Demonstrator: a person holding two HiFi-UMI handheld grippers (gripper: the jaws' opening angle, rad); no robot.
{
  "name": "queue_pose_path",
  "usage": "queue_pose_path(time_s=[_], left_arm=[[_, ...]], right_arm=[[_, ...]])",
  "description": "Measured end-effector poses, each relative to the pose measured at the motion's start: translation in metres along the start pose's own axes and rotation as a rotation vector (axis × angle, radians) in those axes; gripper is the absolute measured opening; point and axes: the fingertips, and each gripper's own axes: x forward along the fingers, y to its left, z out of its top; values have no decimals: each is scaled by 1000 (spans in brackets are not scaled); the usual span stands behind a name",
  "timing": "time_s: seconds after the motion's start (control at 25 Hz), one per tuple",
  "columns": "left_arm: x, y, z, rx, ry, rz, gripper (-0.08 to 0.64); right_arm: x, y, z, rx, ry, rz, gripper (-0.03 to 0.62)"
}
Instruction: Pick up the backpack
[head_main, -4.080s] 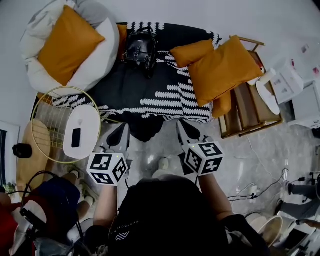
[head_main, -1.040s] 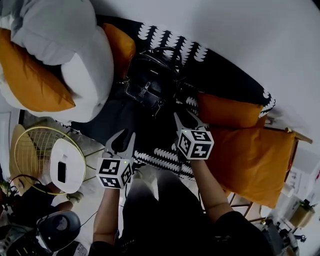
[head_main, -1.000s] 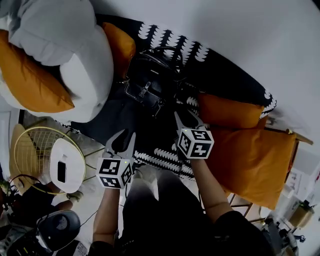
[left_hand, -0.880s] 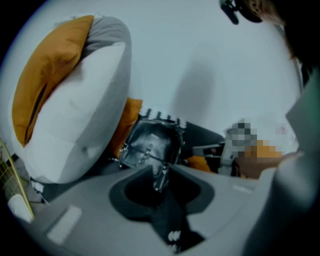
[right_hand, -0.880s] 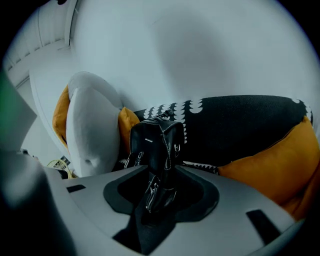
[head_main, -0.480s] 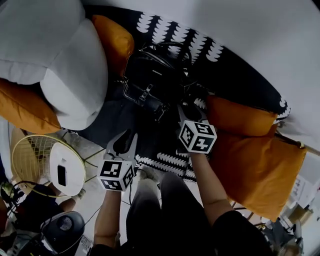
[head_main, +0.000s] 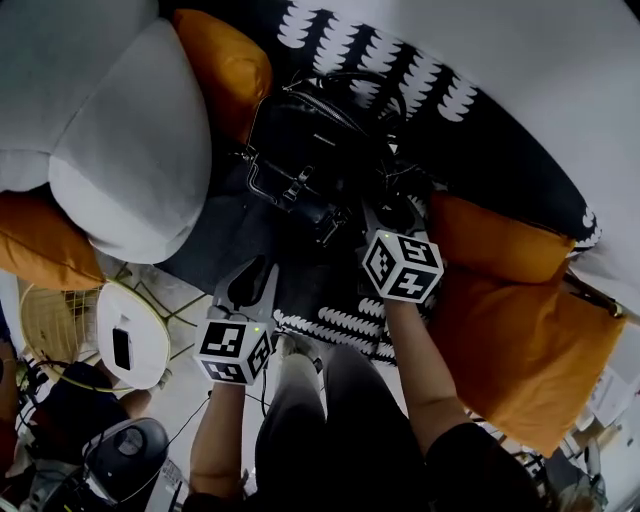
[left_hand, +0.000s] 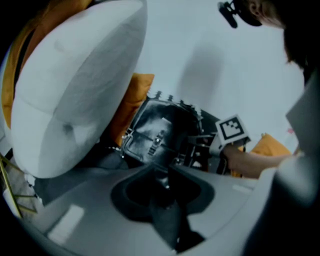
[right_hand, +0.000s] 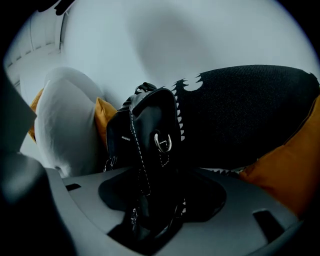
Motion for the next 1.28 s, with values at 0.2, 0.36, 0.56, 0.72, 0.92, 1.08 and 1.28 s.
queue_pose_path(time_s=[0.2, 0.36, 0.56, 0.72, 0.92, 1.08, 1.28], left_arm=[[2, 5, -12, -6, 23, 8, 92], [2, 7, -17, -15, 33, 15, 91], [3, 9, -16, -17, 32, 21, 91], [0, 7, -14, -15, 29, 27, 91], [-10, 3, -6, -19, 18, 46, 89], [-21, 3, 5, -23, -2, 66, 89], [-34, 7, 2, -18, -31, 72, 87]], right_arm=[[11, -2, 6, -40, -26, 12, 252], [19, 3, 8, -89, -20, 29, 235], [22, 15, 6, -145, -12, 44, 156], [19, 22, 2, -154, -5, 55, 109], [11, 28, 4, -144, 6, 65, 87], [1, 39, 6, -126, 10, 87, 67], [-17, 59, -12, -124, 10, 120, 52]])
